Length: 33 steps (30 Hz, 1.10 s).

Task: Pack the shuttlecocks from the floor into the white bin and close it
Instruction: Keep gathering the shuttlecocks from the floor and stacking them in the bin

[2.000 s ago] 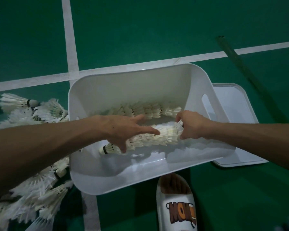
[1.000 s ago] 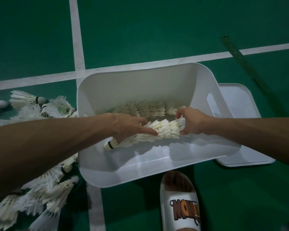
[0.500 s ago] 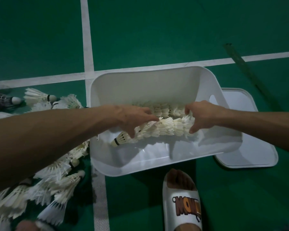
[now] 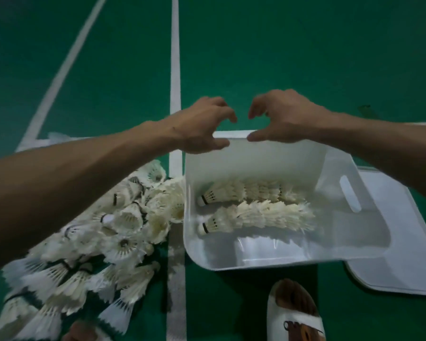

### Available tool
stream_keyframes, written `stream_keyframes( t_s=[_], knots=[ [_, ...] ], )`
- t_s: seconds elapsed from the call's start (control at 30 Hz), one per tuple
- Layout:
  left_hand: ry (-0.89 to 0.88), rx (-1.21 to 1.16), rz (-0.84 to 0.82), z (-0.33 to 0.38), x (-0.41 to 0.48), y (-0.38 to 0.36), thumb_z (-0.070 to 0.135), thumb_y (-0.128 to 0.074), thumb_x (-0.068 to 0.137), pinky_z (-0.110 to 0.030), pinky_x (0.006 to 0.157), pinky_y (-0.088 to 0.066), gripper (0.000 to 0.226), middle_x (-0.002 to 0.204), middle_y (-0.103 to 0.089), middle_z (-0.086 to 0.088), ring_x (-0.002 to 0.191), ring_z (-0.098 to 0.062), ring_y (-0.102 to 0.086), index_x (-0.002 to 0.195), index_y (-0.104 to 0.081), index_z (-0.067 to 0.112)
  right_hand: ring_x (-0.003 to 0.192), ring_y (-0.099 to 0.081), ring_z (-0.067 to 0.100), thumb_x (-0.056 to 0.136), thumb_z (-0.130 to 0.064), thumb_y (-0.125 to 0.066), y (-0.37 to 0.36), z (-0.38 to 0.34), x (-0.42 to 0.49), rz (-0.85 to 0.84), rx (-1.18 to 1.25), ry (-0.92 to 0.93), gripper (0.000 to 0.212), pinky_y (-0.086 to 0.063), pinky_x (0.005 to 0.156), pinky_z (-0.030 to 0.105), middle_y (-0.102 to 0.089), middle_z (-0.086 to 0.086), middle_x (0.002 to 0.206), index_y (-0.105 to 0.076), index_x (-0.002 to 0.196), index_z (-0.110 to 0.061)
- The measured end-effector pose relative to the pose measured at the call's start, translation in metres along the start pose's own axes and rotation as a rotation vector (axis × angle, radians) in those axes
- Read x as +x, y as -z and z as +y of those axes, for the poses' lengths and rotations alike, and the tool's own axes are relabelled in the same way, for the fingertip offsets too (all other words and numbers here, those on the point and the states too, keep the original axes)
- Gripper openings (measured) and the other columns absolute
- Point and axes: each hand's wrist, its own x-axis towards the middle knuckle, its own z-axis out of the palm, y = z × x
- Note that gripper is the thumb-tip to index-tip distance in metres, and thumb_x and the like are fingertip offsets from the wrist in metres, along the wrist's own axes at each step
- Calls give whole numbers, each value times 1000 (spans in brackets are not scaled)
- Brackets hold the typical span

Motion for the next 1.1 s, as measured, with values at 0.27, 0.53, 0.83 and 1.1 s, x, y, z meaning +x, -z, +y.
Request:
stream_keyframes(
  t_s=[0.27, 0.53, 0.83, 1.1],
  knots=[
    [423, -15, -106, -117, -66, 3, 37, -66, 86, -34, 104, -34, 53, 134, -44, -13, 120, -30, -46, 132, -49, 17, 108, -57, 25, 78, -39, -73, -14, -96, 70, -14, 117, 136, 44, -48, 92, 34, -62, 4, 119, -61, 116, -20],
    [672, -63, -230, -219, -128, -37, 46, -64, 85, -48, 110, -32, 59, 142, -35, -16, 126, -34, -41, 135, -46, 21, 112, -55, 26, 83, -38, -71, -70, -172, 132, -208, 53, 284, 51, -43, 88, 30, -59, 7, 126, -54, 124, -14],
    [1015, -141, 64, -294, -158, -59, 49, -62, 85, -56, 111, -19, 66, 152, -12, -13, 140, -40, -10, 142, -33, 32, 115, -53, 27, 83, -34, -72, -127, -215, 204, -301, 108, 302, 59, -43, 93, 34, -54, 8, 132, -46, 133, -16],
    [902, -244, -122, -325, -176, -78, 29, -87, 63, -45, 112, -24, 103, 157, 4, -8, 137, -40, -24, 145, -25, 39, 112, -52, 25, 80, -29, -75, -169, -249, 238, -297, 203, 394, 70, -42, 88, 33, -55, 7, 126, -37, 138, -22]
  ],
)
